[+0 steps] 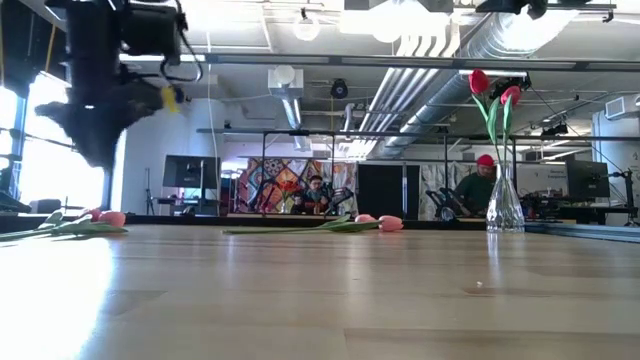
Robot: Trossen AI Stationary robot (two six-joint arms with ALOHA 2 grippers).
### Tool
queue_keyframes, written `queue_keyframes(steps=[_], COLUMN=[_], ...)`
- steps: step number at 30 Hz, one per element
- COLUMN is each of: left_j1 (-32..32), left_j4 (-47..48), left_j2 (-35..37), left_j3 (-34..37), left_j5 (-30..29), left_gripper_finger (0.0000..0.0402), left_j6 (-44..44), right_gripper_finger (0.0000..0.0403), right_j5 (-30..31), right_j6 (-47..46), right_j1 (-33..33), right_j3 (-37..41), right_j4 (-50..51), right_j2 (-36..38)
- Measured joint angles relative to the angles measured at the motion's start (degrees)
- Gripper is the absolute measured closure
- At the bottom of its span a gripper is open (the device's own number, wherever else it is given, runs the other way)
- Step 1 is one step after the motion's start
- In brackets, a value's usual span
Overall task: Sort flowers into vase by color
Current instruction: Put the red flower into the top transparent vase
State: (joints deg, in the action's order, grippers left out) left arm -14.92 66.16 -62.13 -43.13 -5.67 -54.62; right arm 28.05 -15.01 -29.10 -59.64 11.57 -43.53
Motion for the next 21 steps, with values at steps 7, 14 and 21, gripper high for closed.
queue_keyframes(steps=[7, 14, 21], left_j1=[0.00, 0.00, 0.62], left_j4=[5.92, 1.67, -0.30], left_j2=[-0.87, -0.83, -0.85], left_j3=[0.02, 4.34, 5.92], left_j5=[0.02, 1.04, -0.03], left_gripper_finger=[0.0314, 0.0314, 0.0314], left_j6=[-0.55, -1.37, -2.55], right_gripper_finger=[0.0164, 0.0164, 0.0164], right_j5=[0.16, -1.11, -0.99], right_j6=[0.00, 2.15, 1.86], right_j1=[0.00, 0.00, -0.09], right_j3=[0.00, -0.02, -0.02], right_j4=[-4.01, -9.99, -5.53], right_j2=[0.86, 2.73, 2.25])
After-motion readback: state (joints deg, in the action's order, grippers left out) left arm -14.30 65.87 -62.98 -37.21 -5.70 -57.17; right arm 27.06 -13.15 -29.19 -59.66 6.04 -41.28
